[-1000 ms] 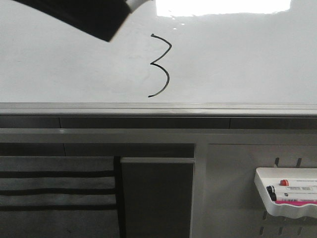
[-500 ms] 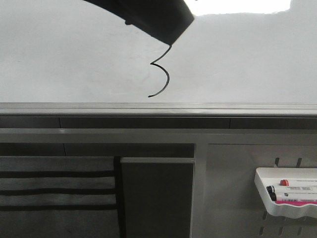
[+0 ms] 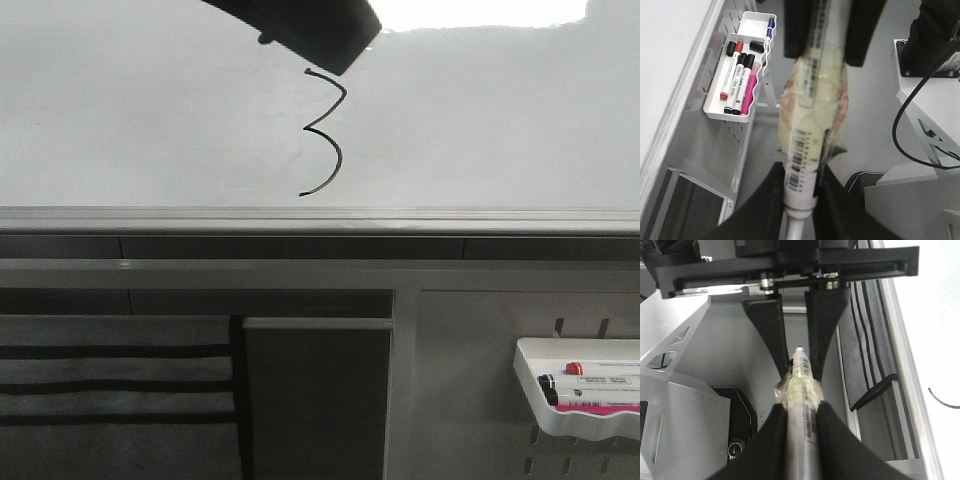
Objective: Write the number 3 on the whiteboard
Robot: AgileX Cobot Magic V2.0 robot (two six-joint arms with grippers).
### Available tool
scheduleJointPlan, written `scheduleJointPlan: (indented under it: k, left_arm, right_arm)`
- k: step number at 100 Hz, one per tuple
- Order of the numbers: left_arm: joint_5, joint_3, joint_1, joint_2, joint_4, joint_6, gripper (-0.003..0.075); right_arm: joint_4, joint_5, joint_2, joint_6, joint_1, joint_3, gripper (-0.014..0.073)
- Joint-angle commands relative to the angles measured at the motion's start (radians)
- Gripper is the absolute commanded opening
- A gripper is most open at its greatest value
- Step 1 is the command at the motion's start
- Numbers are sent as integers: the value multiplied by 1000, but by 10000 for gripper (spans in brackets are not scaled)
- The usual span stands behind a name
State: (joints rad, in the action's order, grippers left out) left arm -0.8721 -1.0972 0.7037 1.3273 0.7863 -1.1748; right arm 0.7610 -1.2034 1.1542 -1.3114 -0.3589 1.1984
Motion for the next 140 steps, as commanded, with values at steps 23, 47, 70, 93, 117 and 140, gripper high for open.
scheduleJointPlan:
  k: [23,47,70,93,117,140]
  left_arm:
    - [27,-33,10,-24,52,0,-13]
    - [27,-33,10,-24,40,0,-15]
    - [50,-33,-41,-31,1,10,-15]
    - [232,30,-190,-81,-136,187,-15]
    - [566,205,-420,-97,-104,293,-14]
    - [816,292,-523,-49,25,293,-14]
  right_arm:
    - [63,16,-23,-10,0,22,4]
    - [18,30,-25,0,0,24,279]
    - [-175,39,-125,254,89,94,326]
    - [-366,40,-276,491,224,60,326]
    - [-366,75,-329,508,237,-48,326]
    - [-364,100,-329,522,237,-121,326]
